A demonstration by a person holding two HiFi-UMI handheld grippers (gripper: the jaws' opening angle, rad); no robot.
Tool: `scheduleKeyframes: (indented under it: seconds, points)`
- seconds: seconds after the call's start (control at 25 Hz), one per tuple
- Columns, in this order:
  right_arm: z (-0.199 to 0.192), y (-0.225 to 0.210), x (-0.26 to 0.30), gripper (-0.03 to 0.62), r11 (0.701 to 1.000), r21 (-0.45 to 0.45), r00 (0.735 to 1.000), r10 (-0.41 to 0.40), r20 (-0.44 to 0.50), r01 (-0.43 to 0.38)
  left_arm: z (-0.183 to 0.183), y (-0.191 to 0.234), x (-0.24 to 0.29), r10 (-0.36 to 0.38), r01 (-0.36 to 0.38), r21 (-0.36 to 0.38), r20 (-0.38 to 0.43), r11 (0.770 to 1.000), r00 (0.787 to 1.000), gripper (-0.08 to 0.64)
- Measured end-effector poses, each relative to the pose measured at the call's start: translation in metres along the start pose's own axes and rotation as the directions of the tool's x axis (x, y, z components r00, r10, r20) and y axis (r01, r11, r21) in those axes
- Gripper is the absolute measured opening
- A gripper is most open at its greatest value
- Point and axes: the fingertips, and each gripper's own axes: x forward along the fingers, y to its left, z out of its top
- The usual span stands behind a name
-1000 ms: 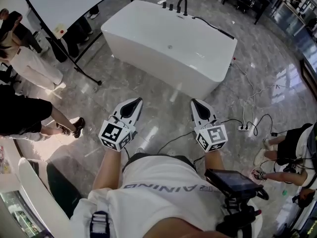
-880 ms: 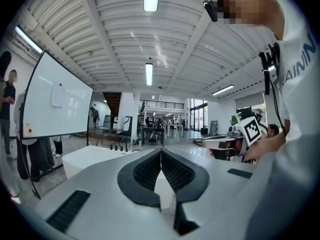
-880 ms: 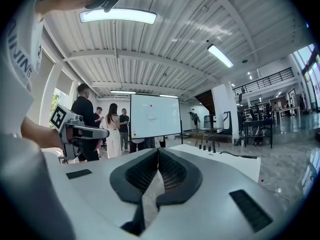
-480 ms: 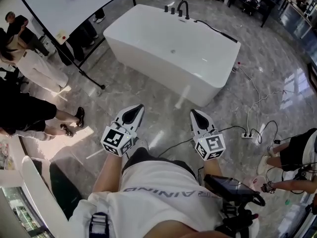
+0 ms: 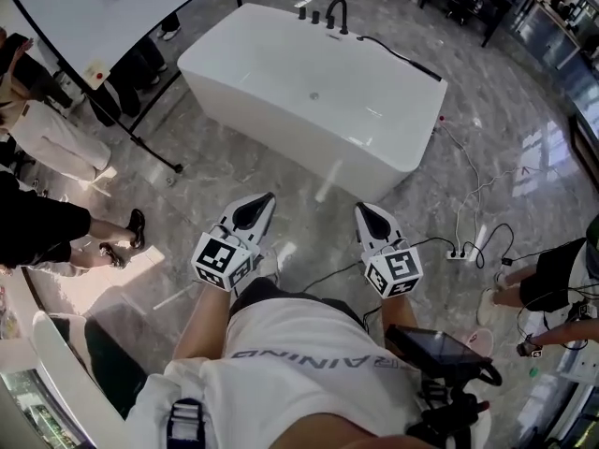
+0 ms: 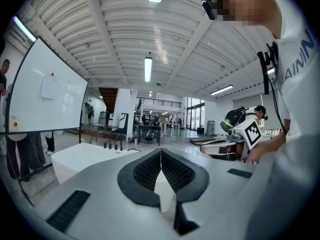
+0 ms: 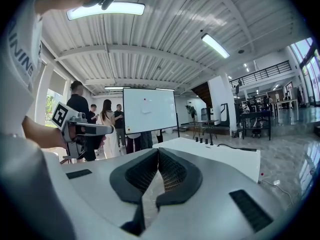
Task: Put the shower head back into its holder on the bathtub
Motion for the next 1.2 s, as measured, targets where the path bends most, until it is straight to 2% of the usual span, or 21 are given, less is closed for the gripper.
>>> scheduleKeyframes:
  seconds: [0.32,0.68,0.84,1.2]
  points:
    - [0.029,-0.006,0.087,0.012,0.998,-0.034,0.998,-0.058,-0.011,0.057,0.009,0.091,0.031,-0.049,0.049,0.015,-0.013,0.999,0.999,0.017]
    - [0.043,0.008,0.187,0.012,0.993,-0.038,0.993,-0.109,-0.037,0.108,0.012,0.211,0.038,-0.067,0.067,-0.023,-0.005,0.997,0.998,0.017]
    - [0.037,0.013,0.217,0.012,0.992,-0.022,0.992,-0.122,-0.039,0.121,0.003,0.24,0.039,-0.088,0.087,-0.025,-0.015,0.996,0.996,0.017]
    - [0.036,0.018,0.277,0.012,0.996,-0.016,0.993,-0.086,-0.077,0.085,0.0,0.282,0.061,-0.105,0.103,-0.06,-0.027,0.993,0.994,0.018]
